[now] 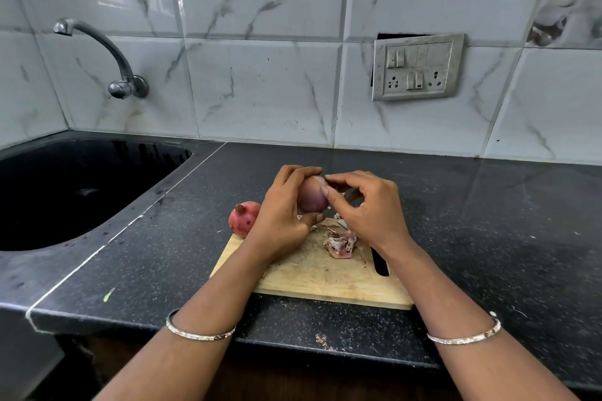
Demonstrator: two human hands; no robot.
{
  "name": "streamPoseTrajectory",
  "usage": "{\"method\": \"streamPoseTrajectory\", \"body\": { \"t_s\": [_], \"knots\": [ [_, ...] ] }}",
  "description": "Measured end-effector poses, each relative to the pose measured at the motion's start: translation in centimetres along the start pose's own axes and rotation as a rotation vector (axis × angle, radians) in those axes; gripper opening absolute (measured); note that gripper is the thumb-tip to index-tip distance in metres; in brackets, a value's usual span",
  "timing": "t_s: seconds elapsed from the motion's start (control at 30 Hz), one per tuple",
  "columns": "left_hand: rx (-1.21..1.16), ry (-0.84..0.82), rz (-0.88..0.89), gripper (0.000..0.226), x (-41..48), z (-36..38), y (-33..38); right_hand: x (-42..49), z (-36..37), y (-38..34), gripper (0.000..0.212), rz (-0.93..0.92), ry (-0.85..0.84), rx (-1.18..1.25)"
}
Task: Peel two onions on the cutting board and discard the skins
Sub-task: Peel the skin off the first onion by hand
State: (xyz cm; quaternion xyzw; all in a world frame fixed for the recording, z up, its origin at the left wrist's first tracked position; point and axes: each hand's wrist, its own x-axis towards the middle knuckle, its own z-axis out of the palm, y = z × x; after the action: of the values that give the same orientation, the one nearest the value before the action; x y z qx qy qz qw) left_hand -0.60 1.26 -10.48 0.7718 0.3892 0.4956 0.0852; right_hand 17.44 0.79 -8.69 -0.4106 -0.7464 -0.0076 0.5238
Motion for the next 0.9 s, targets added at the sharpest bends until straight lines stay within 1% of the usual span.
{"method": "streamPoseTrajectory", "body": {
  "t_s": [0.3, 0.57, 0.9],
  "knots": [
    [0.076, 0.000, 0.017, 0.077, -0.03, -0.05, -0.09, -0.21, -0.11, -0.04, 0.024, -0.061, 0.018, -0.017],
    [0.134, -0.008, 0.034, 0.076, -0.12, -0.27, 0.06, -0.27, 0.09, -0.03, 0.015, -0.081, 0.032, 0.018],
    [0.142, -0.027, 0.014, 0.074, -0.14, -0.17, -0.09, -0.43, 0.24, -0.21, 0.010, -0.102, 0.038, -0.037]
  ]
}}
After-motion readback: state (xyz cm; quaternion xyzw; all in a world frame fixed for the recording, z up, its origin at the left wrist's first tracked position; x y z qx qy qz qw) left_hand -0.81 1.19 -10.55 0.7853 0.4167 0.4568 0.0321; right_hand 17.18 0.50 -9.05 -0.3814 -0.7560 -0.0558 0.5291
